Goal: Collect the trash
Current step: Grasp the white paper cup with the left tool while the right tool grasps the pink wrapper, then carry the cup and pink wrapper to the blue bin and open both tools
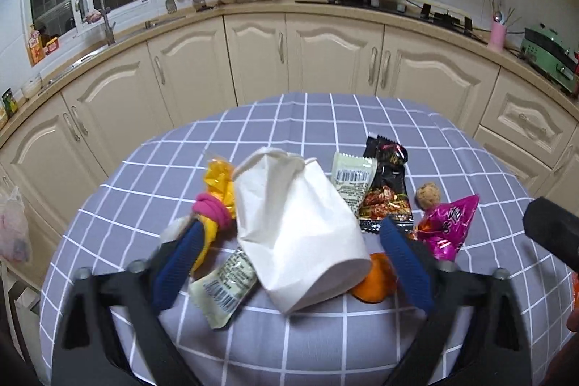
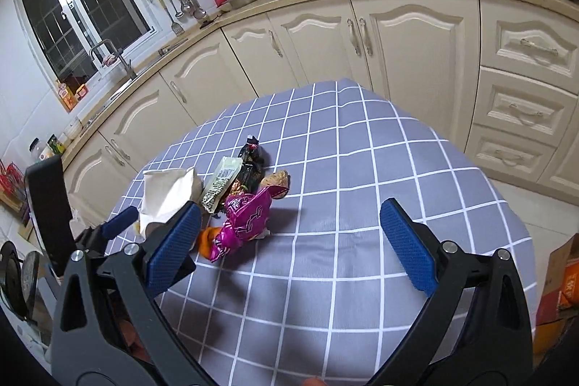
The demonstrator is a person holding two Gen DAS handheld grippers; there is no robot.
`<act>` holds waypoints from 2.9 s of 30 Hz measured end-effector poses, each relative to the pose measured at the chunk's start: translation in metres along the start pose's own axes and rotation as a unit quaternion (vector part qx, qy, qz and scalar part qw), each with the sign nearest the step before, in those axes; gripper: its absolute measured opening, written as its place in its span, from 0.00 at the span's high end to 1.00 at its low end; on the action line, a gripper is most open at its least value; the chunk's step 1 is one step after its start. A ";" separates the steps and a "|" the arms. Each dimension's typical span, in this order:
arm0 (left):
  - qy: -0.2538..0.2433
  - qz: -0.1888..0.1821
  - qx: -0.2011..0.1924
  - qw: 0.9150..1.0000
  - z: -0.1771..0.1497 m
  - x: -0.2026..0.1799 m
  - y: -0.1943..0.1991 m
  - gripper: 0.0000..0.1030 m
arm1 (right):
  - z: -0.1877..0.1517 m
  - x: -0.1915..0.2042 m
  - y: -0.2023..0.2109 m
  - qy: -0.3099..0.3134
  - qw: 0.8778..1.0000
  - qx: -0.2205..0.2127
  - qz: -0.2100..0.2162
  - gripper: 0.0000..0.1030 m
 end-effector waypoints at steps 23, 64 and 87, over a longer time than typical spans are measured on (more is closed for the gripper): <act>0.072 -0.065 -0.080 0.992 -0.033 0.056 0.066 0.35 | -0.022 0.030 -0.045 0.014 0.999 0.032 0.006 0.63; -0.106 -0.314 -0.125 0.935 -0.094 -0.211 0.244 0.35 | -0.072 -0.170 0.278 -0.046 0.981 -0.117 -0.150 0.63; -0.235 -0.370 0.112 0.892 -0.255 -0.405 0.141 0.35 | -0.213 -0.366 0.254 -0.247 0.945 0.015 -0.215 0.62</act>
Point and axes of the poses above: each gripper's, at about its wrist camera, not at the fingertips, and y roughly against the way its jaws point, x to its left, z to its top, the point moved 8 cm from there along -y, roughly the way its jaws point, and after that the axes turned 1 degree about y, right-handed, at the moved point
